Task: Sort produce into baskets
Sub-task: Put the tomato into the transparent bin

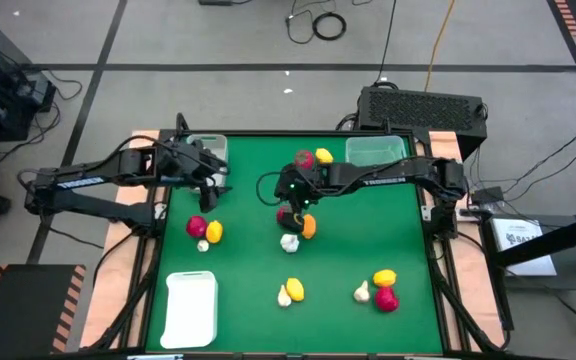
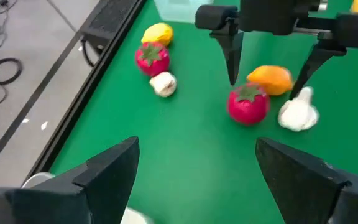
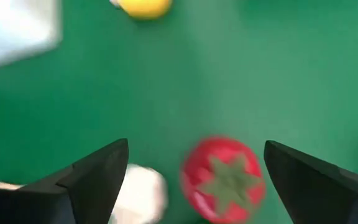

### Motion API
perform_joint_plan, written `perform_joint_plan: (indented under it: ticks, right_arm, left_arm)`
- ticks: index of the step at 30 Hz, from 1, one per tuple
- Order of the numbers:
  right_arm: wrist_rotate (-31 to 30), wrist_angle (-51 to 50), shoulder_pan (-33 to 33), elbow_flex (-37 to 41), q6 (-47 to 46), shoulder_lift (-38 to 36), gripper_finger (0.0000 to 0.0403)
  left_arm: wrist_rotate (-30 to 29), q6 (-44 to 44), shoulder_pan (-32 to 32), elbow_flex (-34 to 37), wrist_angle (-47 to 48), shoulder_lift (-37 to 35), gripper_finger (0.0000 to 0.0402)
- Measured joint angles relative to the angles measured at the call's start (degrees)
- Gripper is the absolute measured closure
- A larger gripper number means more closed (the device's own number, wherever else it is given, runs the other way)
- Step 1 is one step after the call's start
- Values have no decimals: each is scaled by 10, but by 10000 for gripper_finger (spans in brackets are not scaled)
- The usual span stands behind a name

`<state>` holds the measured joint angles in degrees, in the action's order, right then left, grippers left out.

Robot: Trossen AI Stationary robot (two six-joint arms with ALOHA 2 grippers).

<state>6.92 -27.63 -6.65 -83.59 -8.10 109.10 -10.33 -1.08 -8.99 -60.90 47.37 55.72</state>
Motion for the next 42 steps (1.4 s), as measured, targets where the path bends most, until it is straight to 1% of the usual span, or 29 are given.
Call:
perform_joint_plan:
  ticks: [2, 4, 12, 16, 20, 32, 37, 42]
  right_arm:
    - [-28, -16, 3, 0, 19, 5, 37]
    - [-42, -17, 5, 1, 28, 10, 37]
    - [-41, -20, 5, 1, 25, 27, 37]
    - [-43, -12, 5, 1, 18, 39, 37]
    - [-60, -7, 5, 1, 18, 56, 37]
    - [-56, 1, 6, 1, 13, 99, 38]
    - [-56, 6, 6, 1, 13, 99, 52]
    - [-56, 7, 6, 1, 7, 99, 87]
  left_arm:
    - [-19, 1, 0, 0, 19, -5, 72]
    - [-27, 4, 0, 5, 24, -14, 72]
    - [-32, 1, 0, 66, 16, -49, 72]
    - [-19, -2, 0, 96, 10, -60, 72]
    - [-15, -15, 0, 117, 1, -68, 72]
    - [-6, -16, 0, 120, -26, -68, 72]
    - [-6, -16, 0, 120, -33, -68, 72]
    - [-6, -16, 0, 120, -35, -68, 72]
